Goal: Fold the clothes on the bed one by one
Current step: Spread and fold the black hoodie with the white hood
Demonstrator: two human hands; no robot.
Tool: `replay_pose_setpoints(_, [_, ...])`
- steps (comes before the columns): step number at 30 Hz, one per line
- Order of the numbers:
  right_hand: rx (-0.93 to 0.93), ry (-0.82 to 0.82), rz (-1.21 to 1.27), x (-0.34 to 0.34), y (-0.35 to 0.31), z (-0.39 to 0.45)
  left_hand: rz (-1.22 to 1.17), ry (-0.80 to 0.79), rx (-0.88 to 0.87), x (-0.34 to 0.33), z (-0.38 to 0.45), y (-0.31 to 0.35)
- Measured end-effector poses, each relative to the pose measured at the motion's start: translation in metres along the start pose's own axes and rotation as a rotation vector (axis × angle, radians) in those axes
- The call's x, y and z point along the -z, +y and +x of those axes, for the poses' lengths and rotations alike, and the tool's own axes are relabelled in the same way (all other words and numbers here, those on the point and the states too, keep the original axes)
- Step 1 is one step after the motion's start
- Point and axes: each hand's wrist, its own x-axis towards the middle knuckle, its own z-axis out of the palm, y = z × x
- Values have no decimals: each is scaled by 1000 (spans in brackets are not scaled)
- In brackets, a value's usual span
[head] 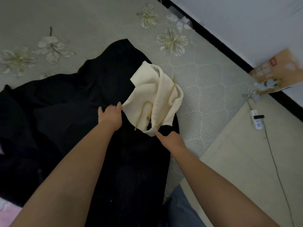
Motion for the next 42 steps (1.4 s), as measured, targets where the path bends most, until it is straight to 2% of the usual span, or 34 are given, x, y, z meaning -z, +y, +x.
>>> replay_pose_setpoints(2, [15,33,-81,1,1,4,34,-59,-31,0,4,0])
replay_pose_setpoints(4, [32,21,-155,3,4,4,9,-34,-57,1,0,-3])
replay_pose_setpoints(7, [83,-33,-236,20,5,-4,-174,151,-37,14,-12,-11])
replay_pose_setpoints(9, [154,-1,-307,42,-7,-10,-323,259,-22,35,-22,-18])
replay_pose_setpoints(12, [285,94,-317,75,-54,-20,-429,423,34,83,-39,-31])
replay_pose_setpoints(15, [466,180,-273,104,-120,-40,-511,638,170,141,-69,-54])
replay_pose_setpoints(19, [725,258,-32,150,-224,-96,-569,937,337,225,-125,-87])
replay_pose_setpoints(23, [992,235,304,202,-322,-187,-493,1247,427,310,-201,-109])
replay_pose_setpoints(26, [1144,208,459,241,-361,-260,-354,1438,471,371,-264,-113])
replay_pose_setpoints(30, [1246,264,516,282,-359,-337,-89,1560,476,402,-333,-88])
replay_pose_setpoints(33, [1244,308,433,311,-325,-374,-40,1652,471,398,-370,-58])
replay_pose_setpoints(34, [1248,375,365,320,-309,-380,-17,1688,449,395,-382,-46])
replay_pose_setpoints(36, [1324,619,202,336,-272,-386,61,1736,426,389,-406,-20])
replay_pose_setpoints(40, [1758,1344,48,357,-197,-386,225,1760,444,373,-449,29])
replay_pose_setpoints(42, [1894,1535,-1,371,-160,-384,260,1761,459,361,-467,49])
